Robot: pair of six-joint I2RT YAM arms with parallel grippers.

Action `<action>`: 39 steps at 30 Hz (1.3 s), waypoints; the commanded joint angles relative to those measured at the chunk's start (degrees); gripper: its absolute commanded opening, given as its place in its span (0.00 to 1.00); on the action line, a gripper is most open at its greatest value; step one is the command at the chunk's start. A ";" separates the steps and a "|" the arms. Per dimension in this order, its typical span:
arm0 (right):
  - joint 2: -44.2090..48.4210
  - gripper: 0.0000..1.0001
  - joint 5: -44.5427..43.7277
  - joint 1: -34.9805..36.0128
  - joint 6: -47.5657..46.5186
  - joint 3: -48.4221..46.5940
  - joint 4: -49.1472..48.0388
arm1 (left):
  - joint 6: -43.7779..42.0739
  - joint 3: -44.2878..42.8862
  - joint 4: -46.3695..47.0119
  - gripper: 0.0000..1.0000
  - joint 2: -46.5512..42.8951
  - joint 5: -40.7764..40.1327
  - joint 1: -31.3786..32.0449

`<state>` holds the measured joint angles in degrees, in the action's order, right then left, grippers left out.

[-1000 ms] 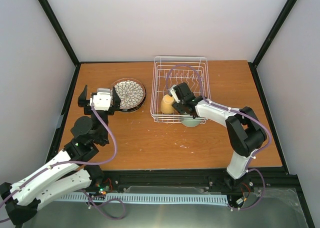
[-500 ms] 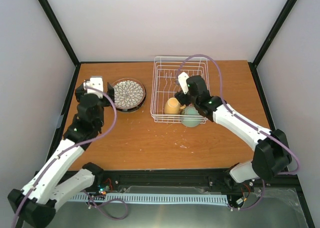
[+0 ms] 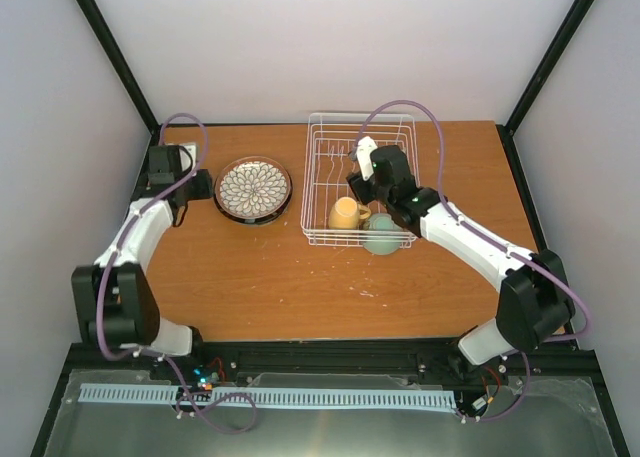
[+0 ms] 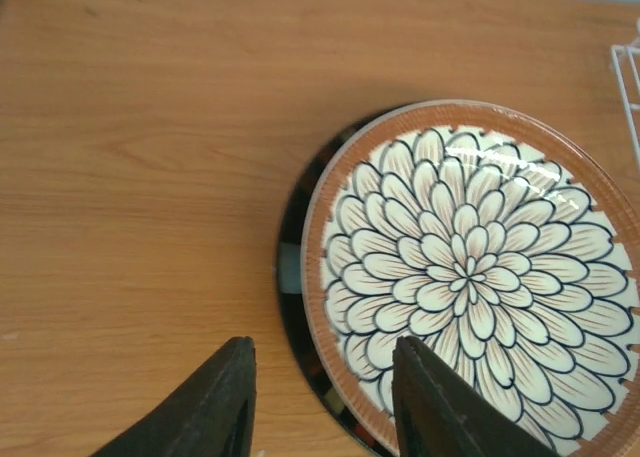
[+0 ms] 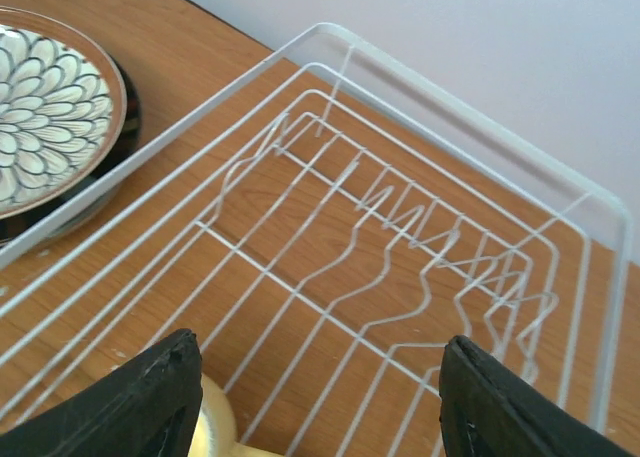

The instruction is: Load the mixed dishes into the dish rack

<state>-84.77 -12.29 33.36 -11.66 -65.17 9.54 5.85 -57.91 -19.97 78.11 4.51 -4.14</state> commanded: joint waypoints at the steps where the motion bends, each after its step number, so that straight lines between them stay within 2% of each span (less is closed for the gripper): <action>1: -1.61 0.65 5.70 -0.40 3.99 -2.08 -0.65 | -0.94 -7.39 -4.93 0.36 8.91 12.82 -2.37; 11: -2.52 0.67 6.47 -1.09 3.57 -2.95 0.90 | -3.59 -14.01 -10.47 0.29 19.71 20.19 -4.07; 18: -2.50 0.68 6.66 -1.20 3.22 -2.92 1.52 | -3.95 -14.77 -10.93 0.30 21.44 17.89 -4.16; 39: -3.19 0.70 7.83 -1.28 2.41 -3.68 2.72 | -4.66 -16.19 -10.40 0.30 27.94 18.38 -4.24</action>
<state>-87.20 -5.13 32.38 -8.99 -67.13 11.86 2.37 -71.64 -30.46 104.53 21.69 -7.94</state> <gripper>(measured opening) 0.704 0.299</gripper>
